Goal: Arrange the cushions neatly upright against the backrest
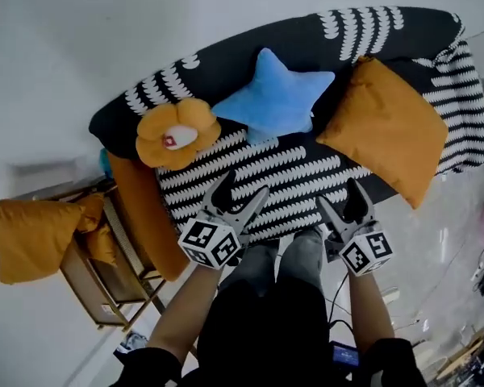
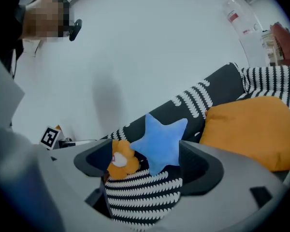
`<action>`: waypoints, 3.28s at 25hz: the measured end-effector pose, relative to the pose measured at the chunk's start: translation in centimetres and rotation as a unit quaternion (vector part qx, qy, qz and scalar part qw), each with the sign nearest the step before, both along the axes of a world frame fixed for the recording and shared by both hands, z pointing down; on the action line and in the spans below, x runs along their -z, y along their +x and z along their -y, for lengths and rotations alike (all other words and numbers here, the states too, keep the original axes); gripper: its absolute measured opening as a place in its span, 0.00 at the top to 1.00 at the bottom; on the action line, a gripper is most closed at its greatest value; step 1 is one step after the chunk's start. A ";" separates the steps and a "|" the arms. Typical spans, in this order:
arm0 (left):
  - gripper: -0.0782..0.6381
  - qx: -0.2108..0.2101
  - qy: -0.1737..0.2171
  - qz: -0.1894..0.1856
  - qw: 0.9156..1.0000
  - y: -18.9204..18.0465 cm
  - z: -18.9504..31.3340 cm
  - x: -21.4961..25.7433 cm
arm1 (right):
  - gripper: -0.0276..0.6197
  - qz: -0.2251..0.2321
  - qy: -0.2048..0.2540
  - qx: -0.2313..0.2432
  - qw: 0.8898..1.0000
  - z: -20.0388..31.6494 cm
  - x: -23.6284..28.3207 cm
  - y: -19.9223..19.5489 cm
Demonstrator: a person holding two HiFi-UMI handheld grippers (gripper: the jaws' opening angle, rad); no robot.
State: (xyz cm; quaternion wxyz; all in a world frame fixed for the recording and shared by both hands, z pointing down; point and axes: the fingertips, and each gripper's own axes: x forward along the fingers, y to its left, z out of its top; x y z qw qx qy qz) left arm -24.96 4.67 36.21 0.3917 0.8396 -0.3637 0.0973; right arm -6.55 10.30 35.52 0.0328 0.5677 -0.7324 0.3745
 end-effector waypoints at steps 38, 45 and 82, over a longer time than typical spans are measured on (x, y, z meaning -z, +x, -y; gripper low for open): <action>0.40 -0.152 0.094 -0.019 0.984 40.4 -7.3 18.0 | 0.35 -0.070 0.104 -0.348 0.929 -24.2 22.3 46.2; 0.40 -0.159 0.066 -0.006 0.985 44.1 0.9 13.8 | 0.35 -0.094 0.073 -0.333 0.936 -15.2 20.7 52.8; 0.22 -0.127 -0.034 0.237 0.963 39.5 14.3 -20.7 | 0.24 0.013 -0.225 -0.282 0.933 -4.6 -21.2 54.3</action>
